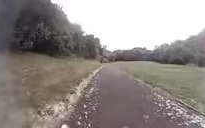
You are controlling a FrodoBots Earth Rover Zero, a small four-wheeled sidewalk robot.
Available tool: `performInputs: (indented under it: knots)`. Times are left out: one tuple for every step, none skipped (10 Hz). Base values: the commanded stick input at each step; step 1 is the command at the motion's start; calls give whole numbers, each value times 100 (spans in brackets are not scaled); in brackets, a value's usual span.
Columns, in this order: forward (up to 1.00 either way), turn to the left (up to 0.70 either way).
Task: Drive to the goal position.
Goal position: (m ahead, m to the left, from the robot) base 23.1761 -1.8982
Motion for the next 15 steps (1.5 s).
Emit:
performInputs:
  knots:
    - [100,0]
    - [100,0]
    - [100,0]
    - [100,0]
    - [100,0]
    - [100,0]
    - [100,0]
    - [100,0]
    - [100,-1]
    - [100,-2]
    - [100,-6]
    - [100,-14]
    - [100,-18]
    - [100,-10]
    - [100,-1]
